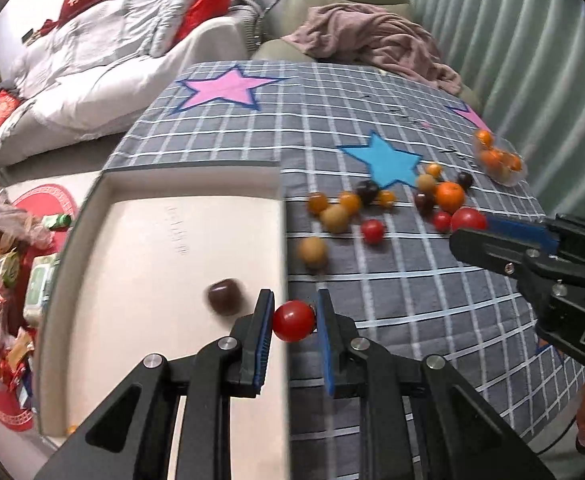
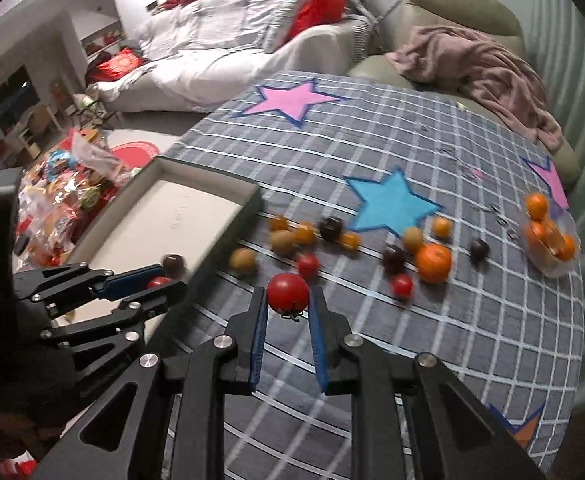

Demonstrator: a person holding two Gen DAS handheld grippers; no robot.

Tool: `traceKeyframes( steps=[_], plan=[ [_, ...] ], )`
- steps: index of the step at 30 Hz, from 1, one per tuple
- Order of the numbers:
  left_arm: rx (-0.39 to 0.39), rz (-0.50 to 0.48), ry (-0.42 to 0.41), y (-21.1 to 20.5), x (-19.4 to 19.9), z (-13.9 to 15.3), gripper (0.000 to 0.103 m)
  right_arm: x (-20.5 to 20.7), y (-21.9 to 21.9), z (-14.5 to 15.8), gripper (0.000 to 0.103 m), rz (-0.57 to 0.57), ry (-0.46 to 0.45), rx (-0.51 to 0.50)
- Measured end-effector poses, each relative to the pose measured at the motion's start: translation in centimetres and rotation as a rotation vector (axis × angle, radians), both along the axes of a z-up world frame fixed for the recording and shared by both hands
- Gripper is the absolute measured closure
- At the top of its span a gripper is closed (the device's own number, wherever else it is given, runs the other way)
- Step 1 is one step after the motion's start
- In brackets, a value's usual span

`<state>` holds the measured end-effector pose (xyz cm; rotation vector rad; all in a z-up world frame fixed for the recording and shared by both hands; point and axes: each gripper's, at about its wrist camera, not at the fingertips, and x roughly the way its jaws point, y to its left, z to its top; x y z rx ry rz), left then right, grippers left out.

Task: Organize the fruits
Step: 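Carry both red cherry tomatoes with both tools over the tray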

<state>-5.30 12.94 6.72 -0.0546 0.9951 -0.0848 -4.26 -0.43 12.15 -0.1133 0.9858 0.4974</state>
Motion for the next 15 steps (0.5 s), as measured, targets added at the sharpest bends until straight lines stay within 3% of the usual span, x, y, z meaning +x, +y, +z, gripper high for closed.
traceKeyframes(
  steps=[15],
  plan=[
    [0.048, 0.139, 0.016, 9.0, -0.2, -1.0, 0.081, 1.0, 10.4, 0.6, 0.081, 0.136, 0.023, 0.015]
  ],
)
